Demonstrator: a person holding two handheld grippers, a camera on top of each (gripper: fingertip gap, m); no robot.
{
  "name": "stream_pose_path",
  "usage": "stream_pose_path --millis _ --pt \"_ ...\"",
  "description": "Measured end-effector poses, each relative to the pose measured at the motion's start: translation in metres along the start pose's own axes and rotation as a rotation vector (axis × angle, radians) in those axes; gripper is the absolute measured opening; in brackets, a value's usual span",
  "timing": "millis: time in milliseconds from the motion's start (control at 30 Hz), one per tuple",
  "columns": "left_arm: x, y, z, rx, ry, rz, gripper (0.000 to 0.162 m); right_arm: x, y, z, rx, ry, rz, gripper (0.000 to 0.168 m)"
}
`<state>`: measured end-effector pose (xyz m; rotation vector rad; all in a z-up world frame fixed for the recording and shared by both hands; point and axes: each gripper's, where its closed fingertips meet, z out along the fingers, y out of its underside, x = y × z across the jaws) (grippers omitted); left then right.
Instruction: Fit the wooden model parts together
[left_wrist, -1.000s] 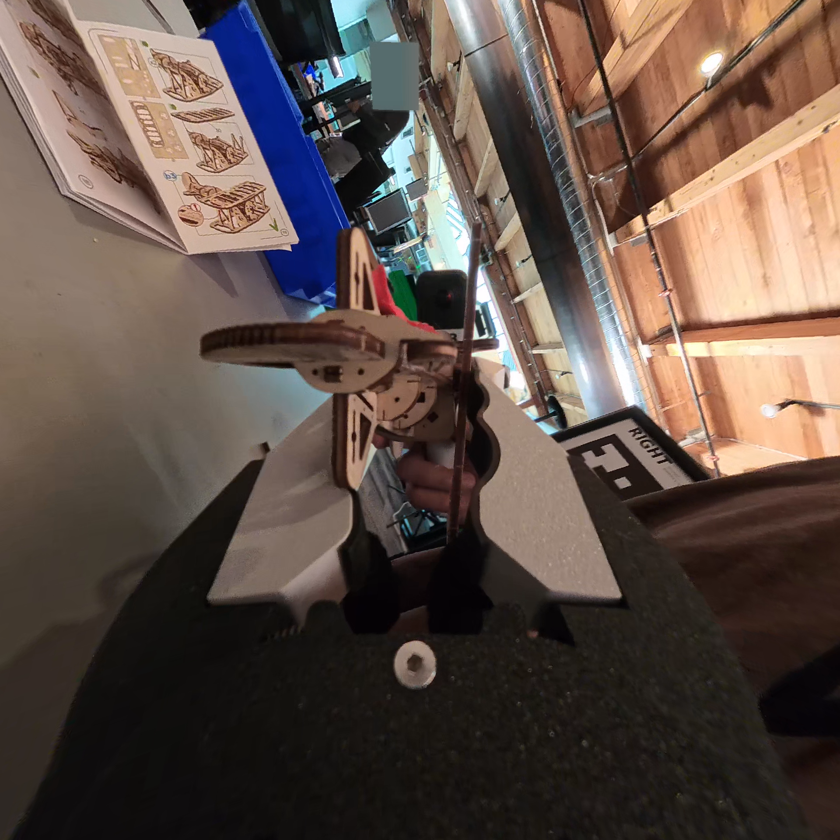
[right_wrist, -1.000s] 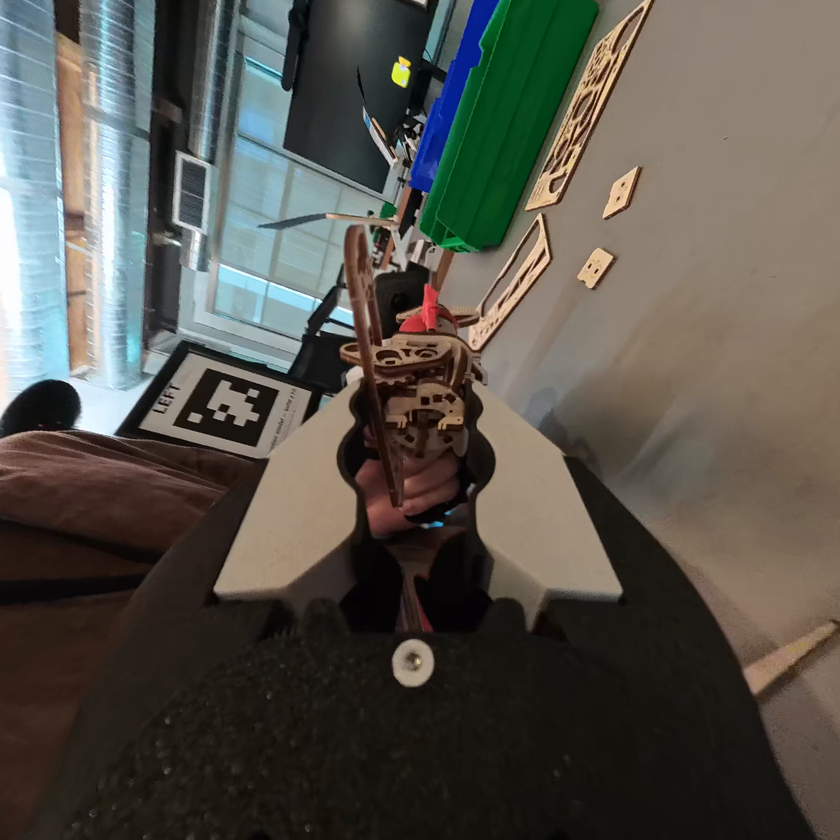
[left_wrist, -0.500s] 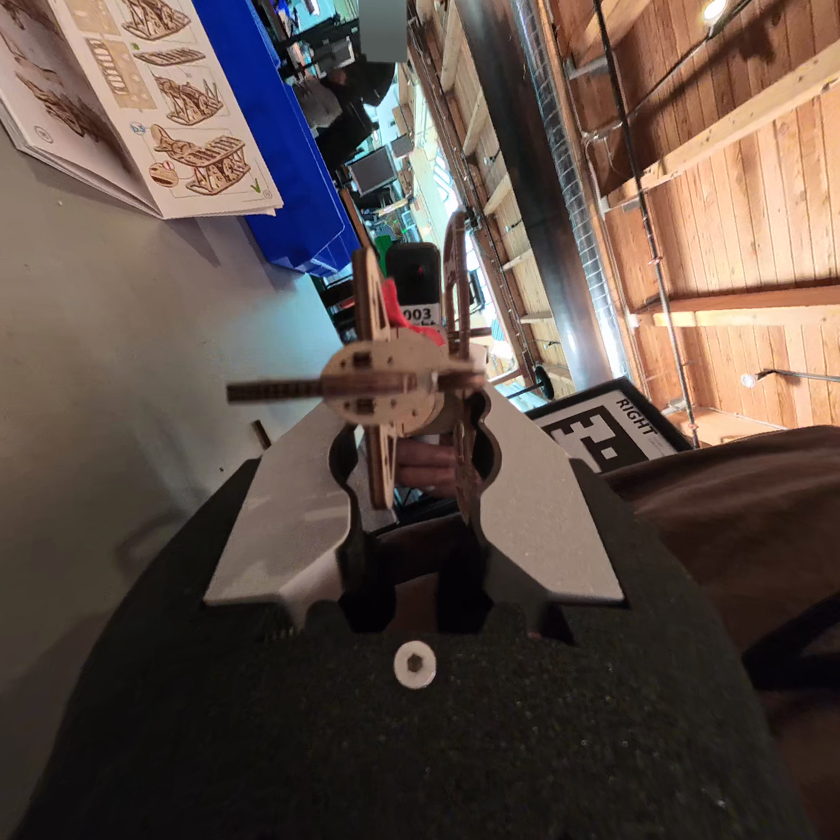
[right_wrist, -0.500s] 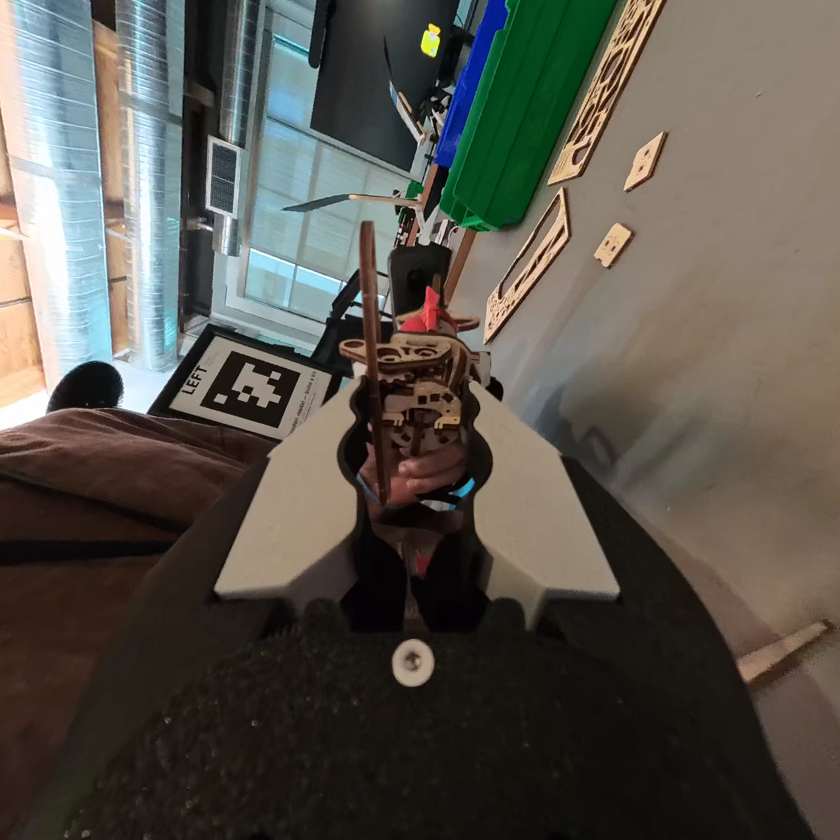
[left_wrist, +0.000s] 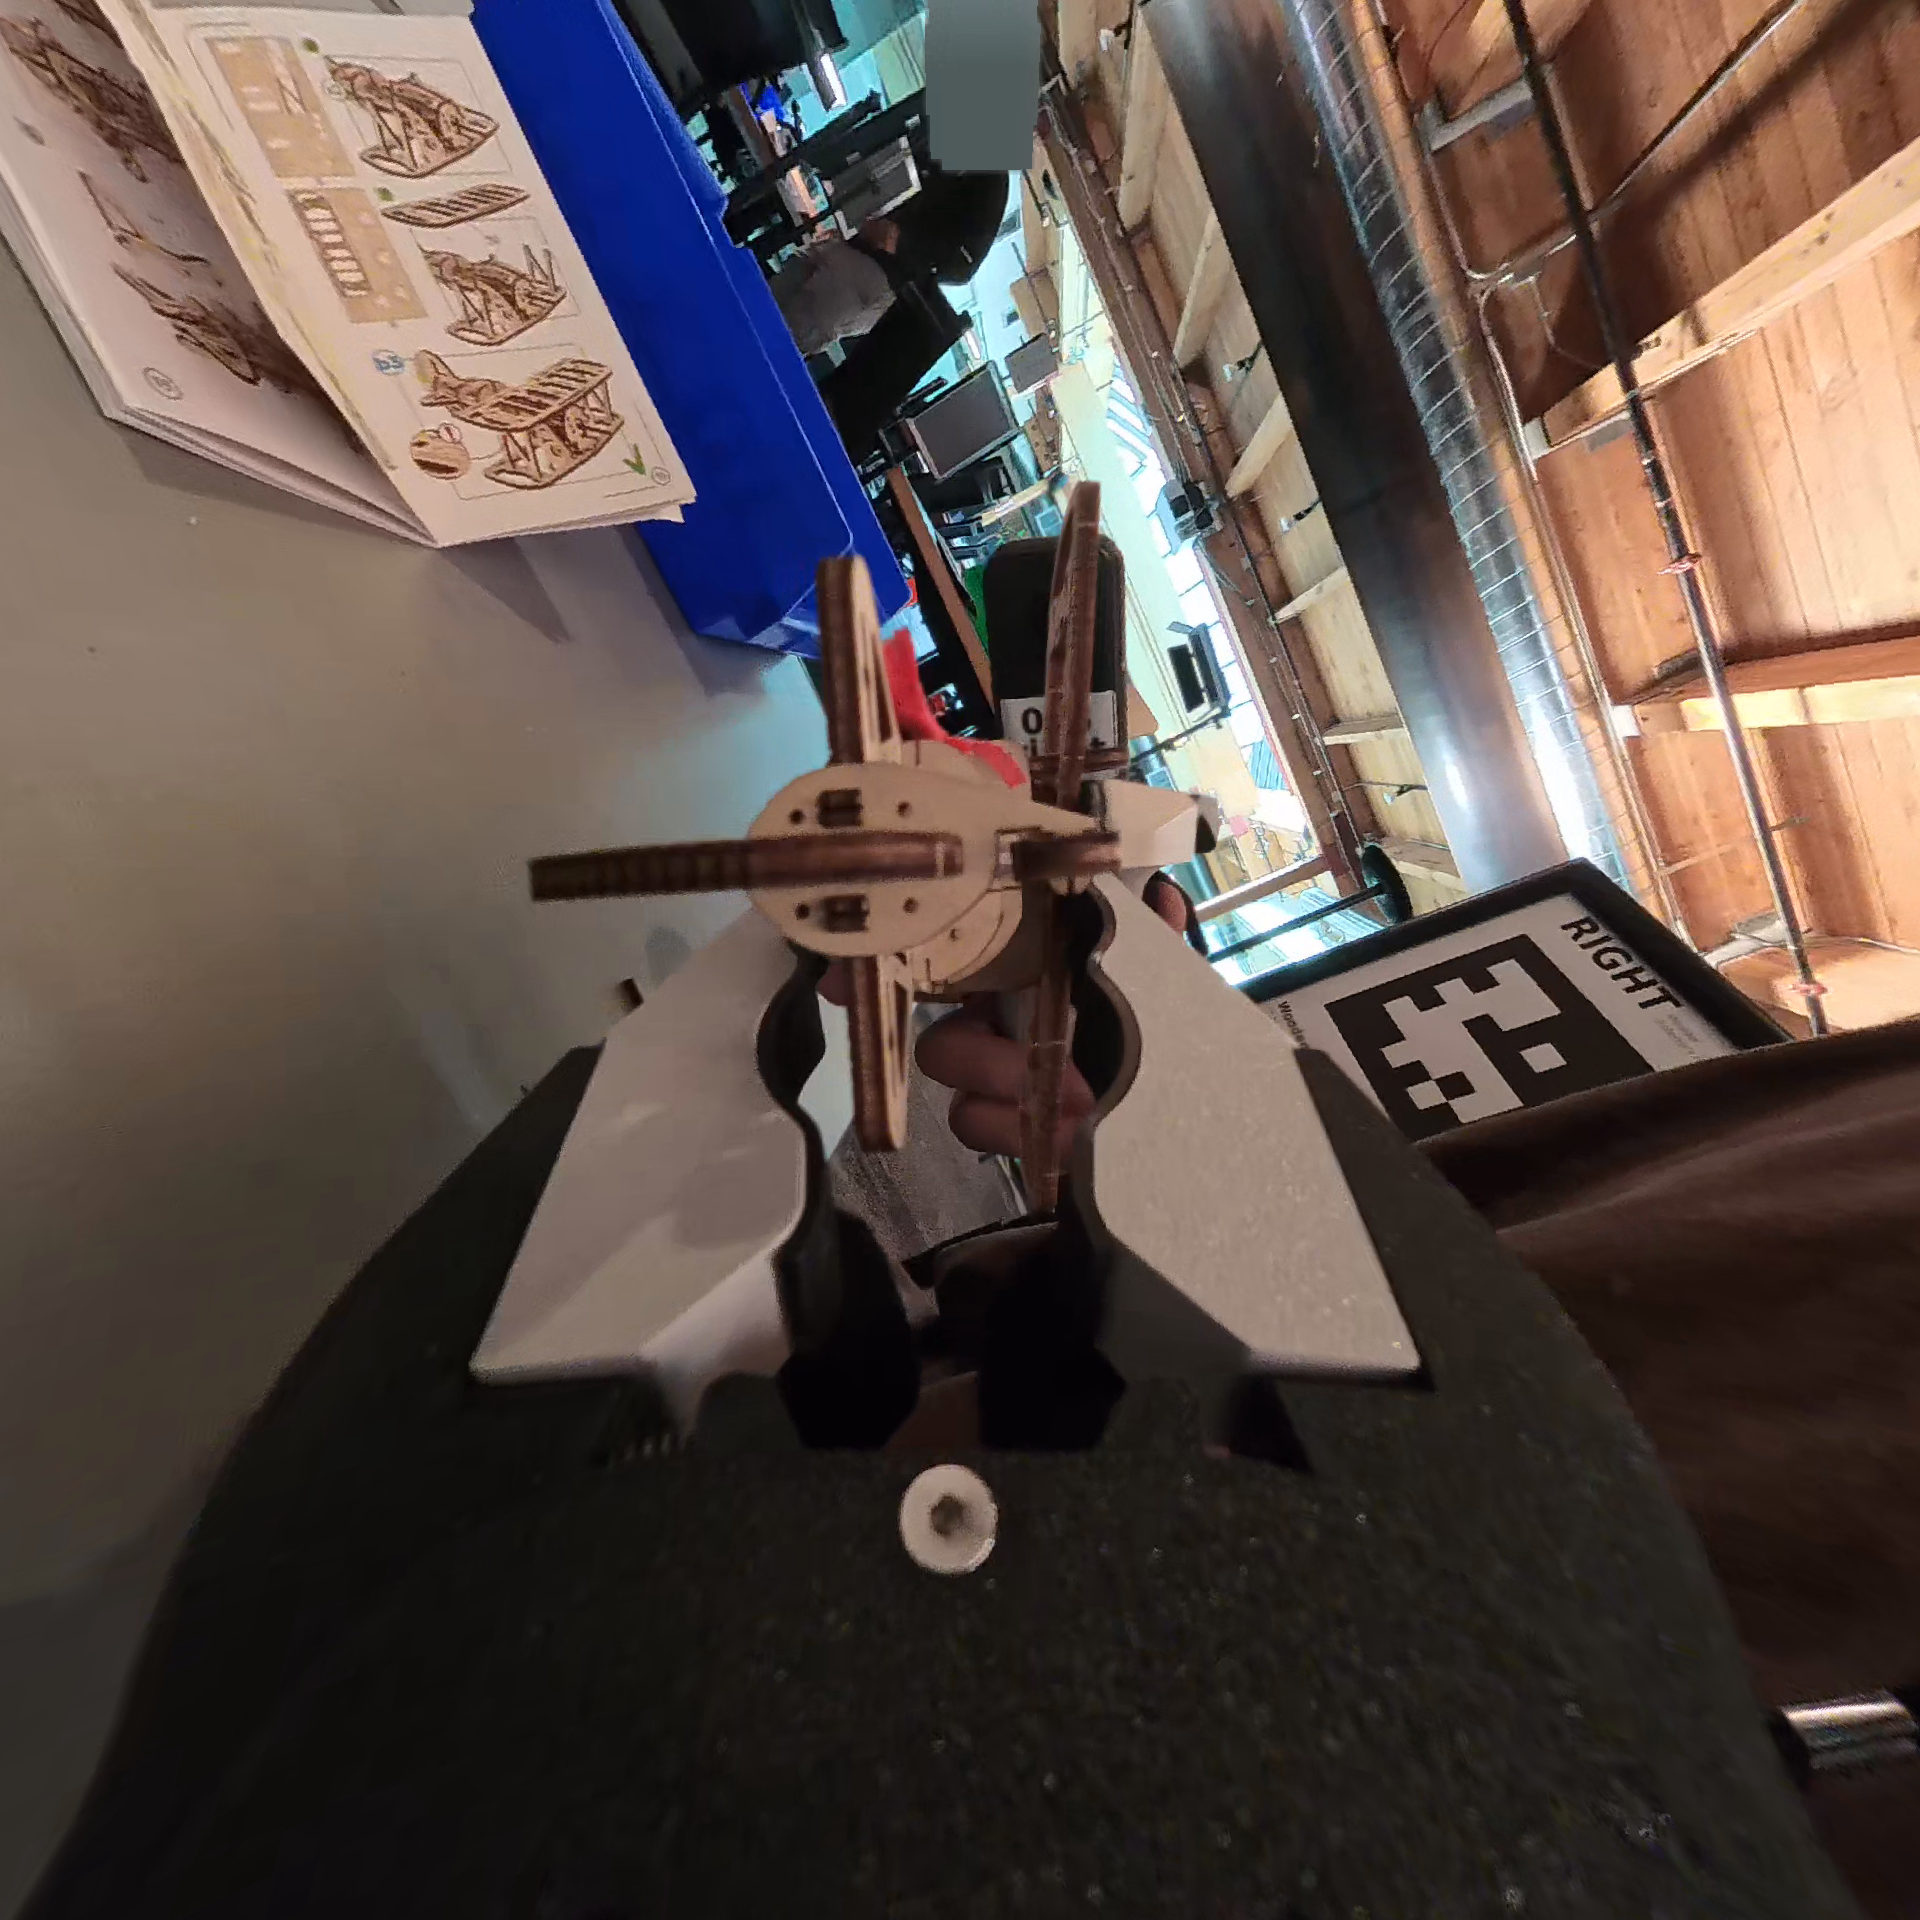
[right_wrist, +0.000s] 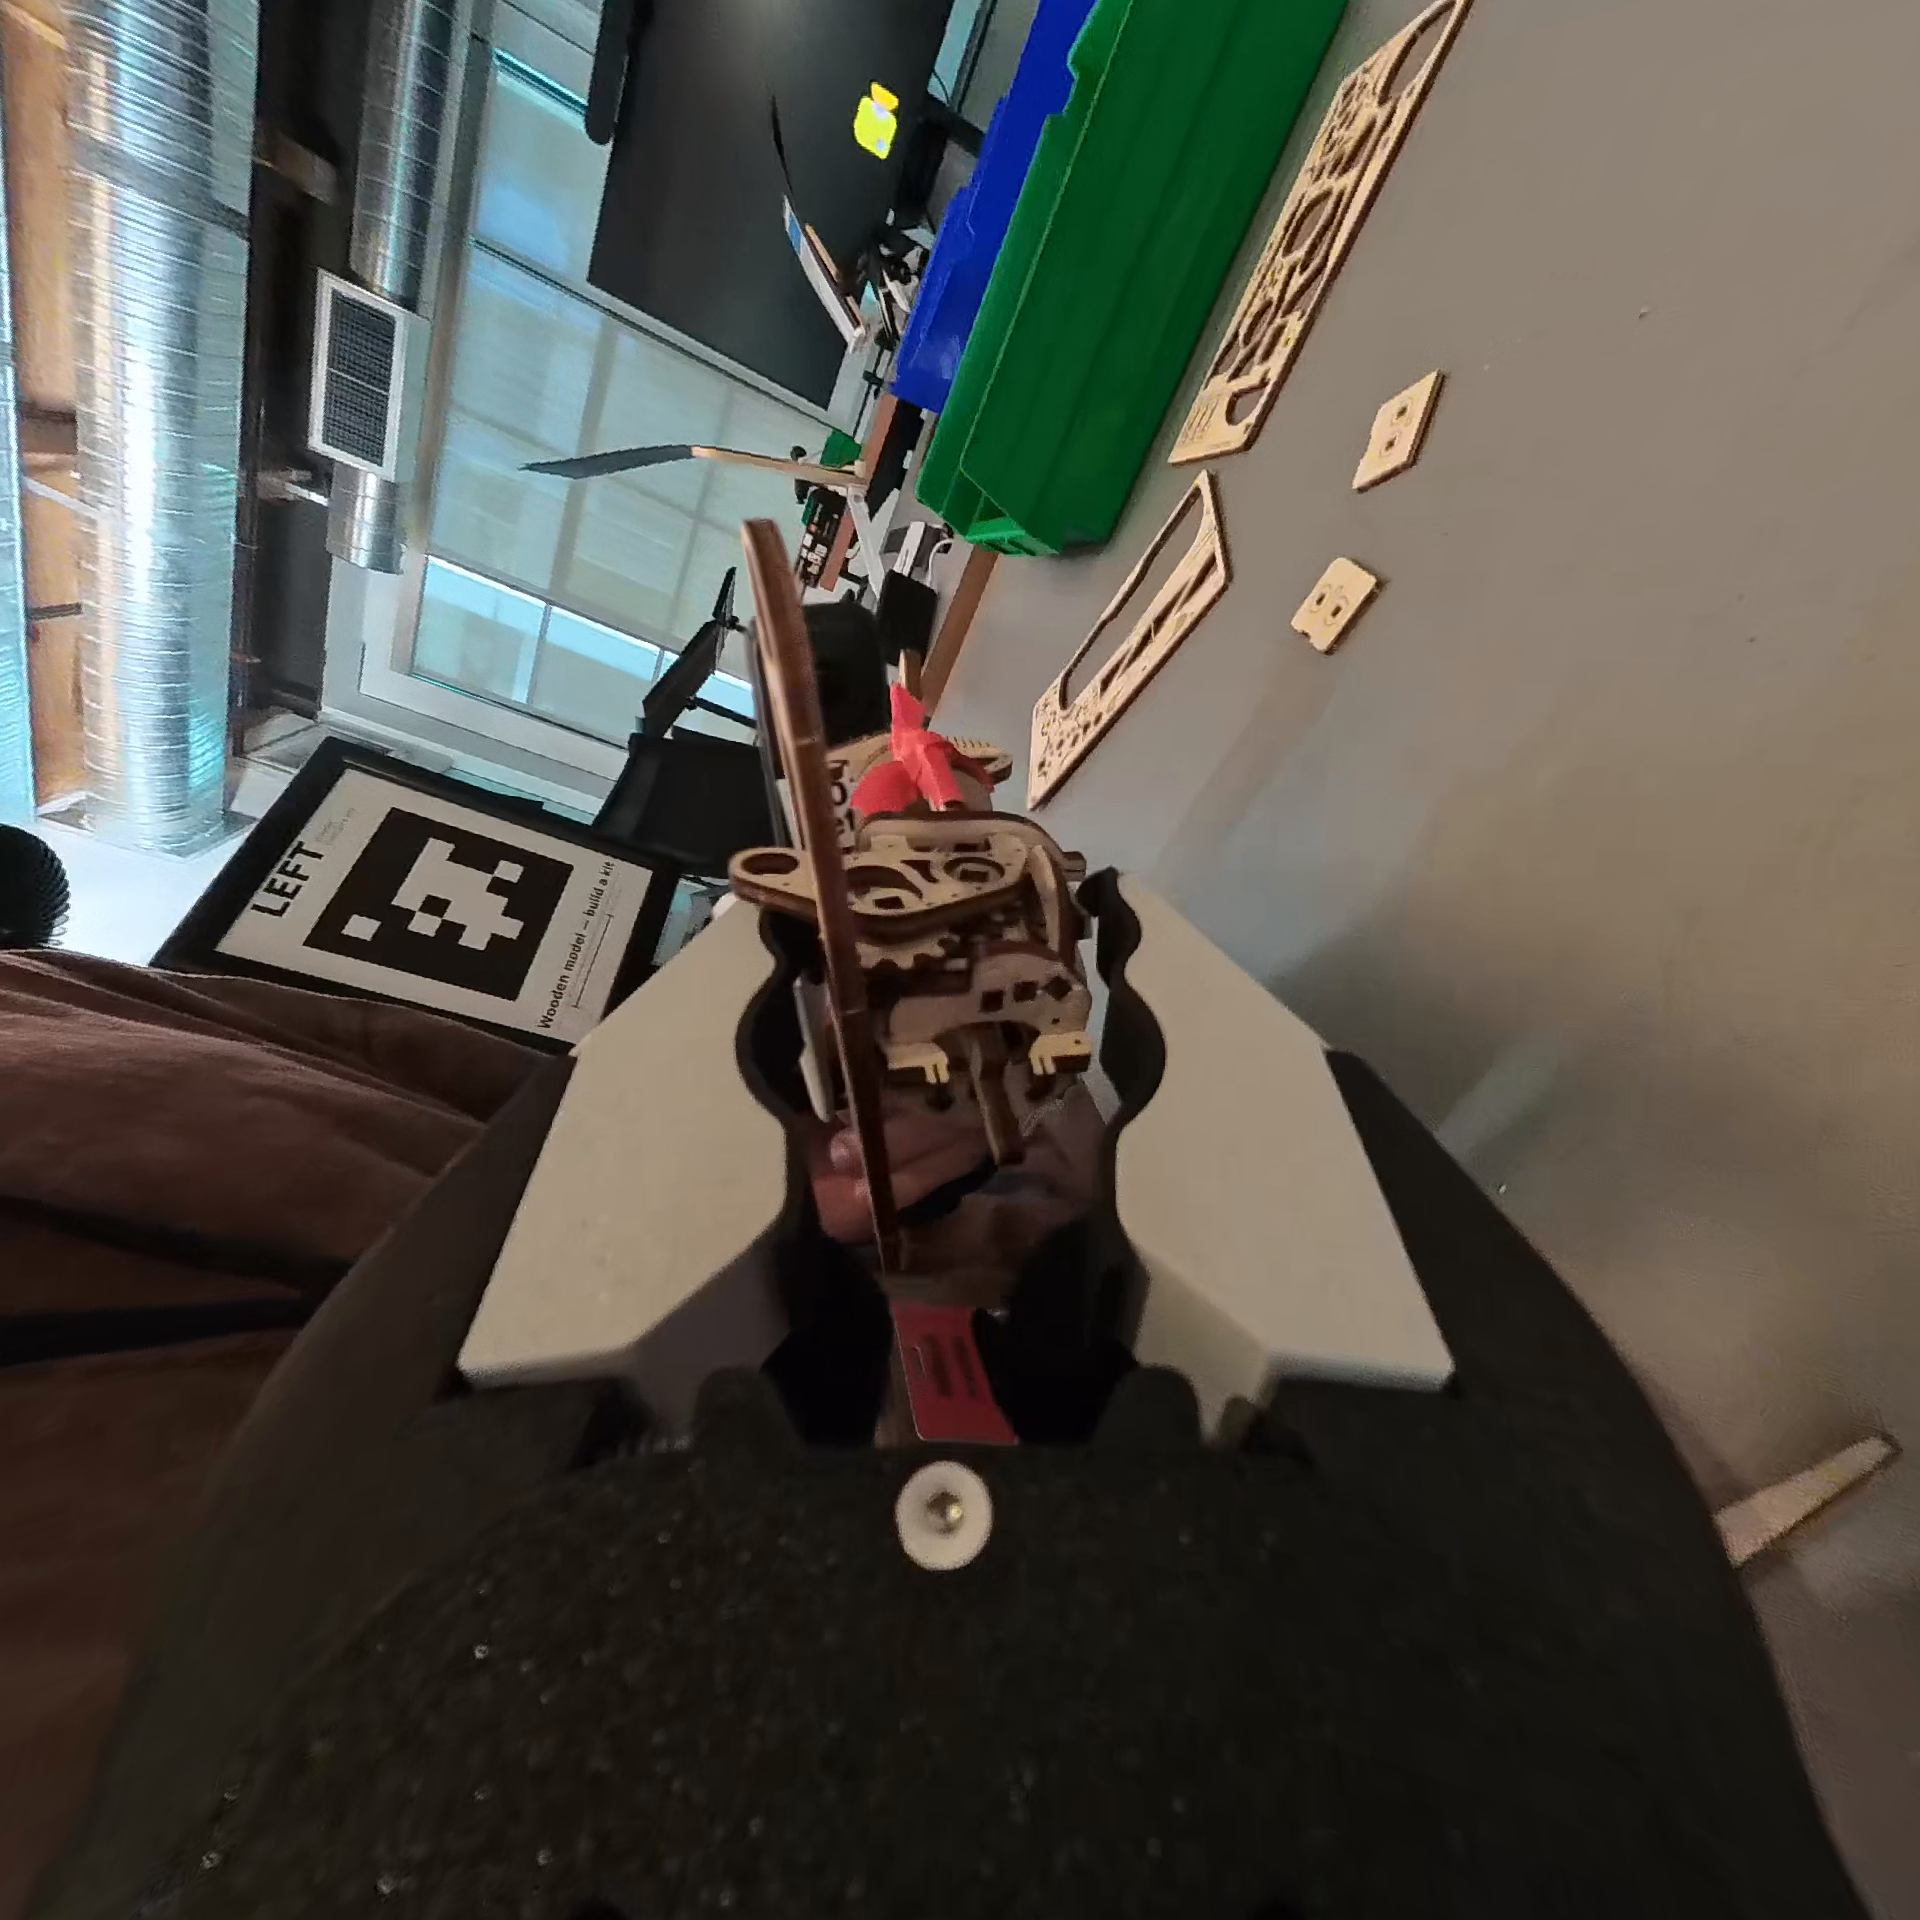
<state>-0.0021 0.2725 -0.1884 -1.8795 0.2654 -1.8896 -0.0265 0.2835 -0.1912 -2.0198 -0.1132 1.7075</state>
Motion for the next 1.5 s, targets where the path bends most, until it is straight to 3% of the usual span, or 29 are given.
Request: stream_pose_path --millis 133,167,867,1000,1100,1267,1400,1500 --pt "0.006 -0.008 -0.003 0.038 0.082 -0.051 0.043 -0.006 -0.006 -0.004 0.048 -0.082 0.053 0.051" --pt "0.004 -0.011 -0.006 0.059 0.08 -0.068 0.043 -0.007 -0.007 -0.007 0.057 -0.1 0.058 0.042" --pt "0.016 -0.003 0.001 0.0 0.013 0.092 0.042 -0.019 -0.004 -0.012 0.066 -0.065 -0.091 0.042" --pt "0.011 -0.006 0.003 -0.01 0.001 0.07 0.042 -0.013 -0.007 -0.011 0.115 -0.071 -0.02 0.043" --pt "0.011 -0.001 0.002 -0.083 -0.013 0.13 0.042 -0.016 -0.004 -0.015 0.061 -0.125 -0.008 0.043" --pt "0.011 -0.001 -0.006 -0.233 -0.068 0.308 0.042 -0.006 0.002 -0.038 -0.093 -0.002 -0.232 0.08" --pt "0.003 0.002 -0.017 -0.463 -0.132 0.494 0.042 -0.013 -0.01 -0.056 -0.259 0.126 -0.517 0.084" --pt "-0.002 -0.001 -0.025 -0.624 -0.173 0.646 0.042 -0.025 -0.012 -0.04 -0.466 0.214 -0.763 0.086"
